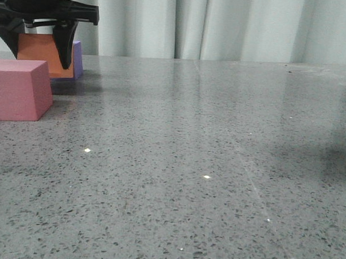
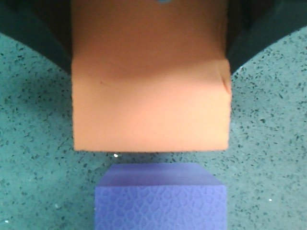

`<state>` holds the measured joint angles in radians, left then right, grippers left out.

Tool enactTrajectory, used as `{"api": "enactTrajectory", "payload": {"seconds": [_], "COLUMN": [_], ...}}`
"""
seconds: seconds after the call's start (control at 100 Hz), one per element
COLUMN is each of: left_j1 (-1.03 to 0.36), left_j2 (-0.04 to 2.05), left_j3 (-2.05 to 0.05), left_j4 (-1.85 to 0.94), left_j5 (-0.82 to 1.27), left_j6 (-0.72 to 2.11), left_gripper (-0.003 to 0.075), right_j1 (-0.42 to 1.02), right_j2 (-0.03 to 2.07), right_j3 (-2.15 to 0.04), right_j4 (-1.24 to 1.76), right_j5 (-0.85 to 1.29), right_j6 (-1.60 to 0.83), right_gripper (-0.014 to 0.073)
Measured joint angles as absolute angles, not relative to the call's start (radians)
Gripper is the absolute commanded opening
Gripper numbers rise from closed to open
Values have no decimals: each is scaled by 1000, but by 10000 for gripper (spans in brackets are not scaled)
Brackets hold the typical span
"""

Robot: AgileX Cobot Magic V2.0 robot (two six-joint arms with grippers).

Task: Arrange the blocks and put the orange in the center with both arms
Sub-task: 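Lower the orange cube between the pink and purple cubes, release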

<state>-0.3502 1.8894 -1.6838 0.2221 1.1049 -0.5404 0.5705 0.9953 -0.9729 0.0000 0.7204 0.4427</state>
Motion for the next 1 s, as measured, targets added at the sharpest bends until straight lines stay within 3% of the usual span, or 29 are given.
{"api": "enactTrajectory", "payload": {"seconds": [0.43,0.55,0.74,0.82,1.0], "left_j1": [-348,-339,-334,-334,-329], "left_j2": [1914,1914,1914,1914,1915], "left_j3": [-1684,-1684,-1684,-1684,-1684], "left_j4": [218,207,199,199,199], "left_j5": [1101,1101,1101,1101,1100], "left_j6": [-542,-542,-534,-531,-528], "left_gripper": [104,209,503,547,549], "right_j1": [570,570,570,570,570], "right_j2": [995,995,995,995,995], "right_j3": [-973,-973,-973,-973,-973], "right_j4": [0,0,0,0,0], "right_j5": [720,720,720,720,720], "right_j6": [443,443,443,443,443], "right_gripper": [611,611,611,611,611]}}
